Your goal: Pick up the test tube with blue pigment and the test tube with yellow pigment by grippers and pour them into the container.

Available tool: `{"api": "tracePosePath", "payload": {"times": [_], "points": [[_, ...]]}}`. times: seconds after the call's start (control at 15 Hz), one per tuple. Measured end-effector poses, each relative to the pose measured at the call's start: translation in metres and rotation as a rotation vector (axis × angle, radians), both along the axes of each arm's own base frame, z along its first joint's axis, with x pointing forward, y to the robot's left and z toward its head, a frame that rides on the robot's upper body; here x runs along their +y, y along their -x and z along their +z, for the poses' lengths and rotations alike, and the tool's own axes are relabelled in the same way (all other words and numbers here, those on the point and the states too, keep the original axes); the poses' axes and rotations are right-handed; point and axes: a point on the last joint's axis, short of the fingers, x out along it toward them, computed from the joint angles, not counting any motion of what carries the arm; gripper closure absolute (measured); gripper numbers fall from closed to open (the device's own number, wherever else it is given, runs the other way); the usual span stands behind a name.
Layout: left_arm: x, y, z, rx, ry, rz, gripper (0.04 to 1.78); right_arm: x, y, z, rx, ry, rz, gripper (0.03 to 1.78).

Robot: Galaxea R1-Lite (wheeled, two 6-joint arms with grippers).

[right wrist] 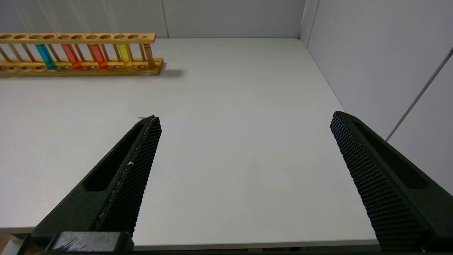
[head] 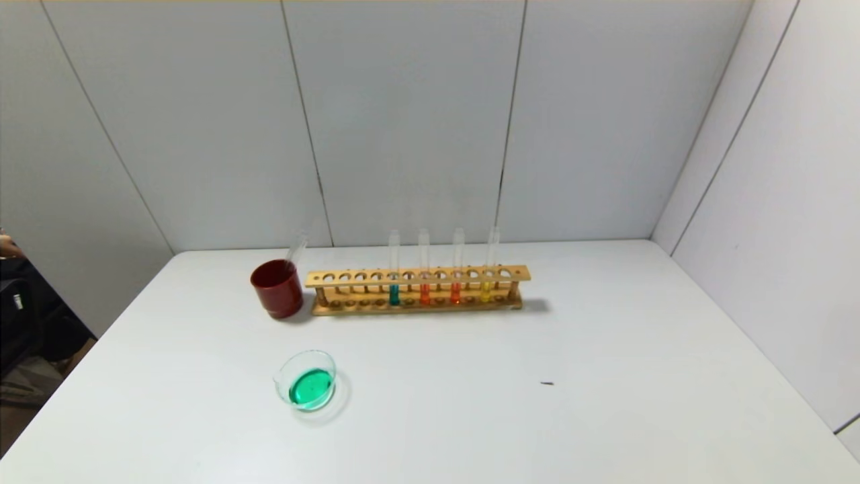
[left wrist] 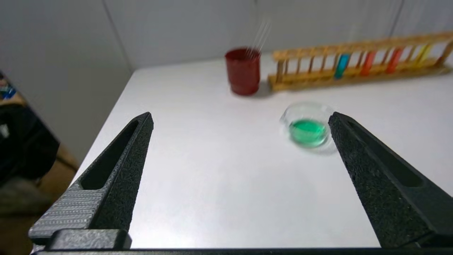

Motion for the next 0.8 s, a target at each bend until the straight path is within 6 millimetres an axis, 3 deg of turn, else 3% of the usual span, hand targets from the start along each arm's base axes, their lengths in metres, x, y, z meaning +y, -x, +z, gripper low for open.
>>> {"api": "tracePosePath", "payload": {"times": [0.2, 0.8], "points": [[-0.0003, 0.001, -0.01, 0.075, -0.017, -0.011, 0.07, 0.0, 0.0, 0.0, 0.0, 0.0, -0.001, 0.06], [-0.0004, 0.0014, -0.0104, 0.078, -0.018, -0.019, 0.07, 0.0, 0.0, 0.0, 0.0, 0.0, 0.0, 0.06]]}}
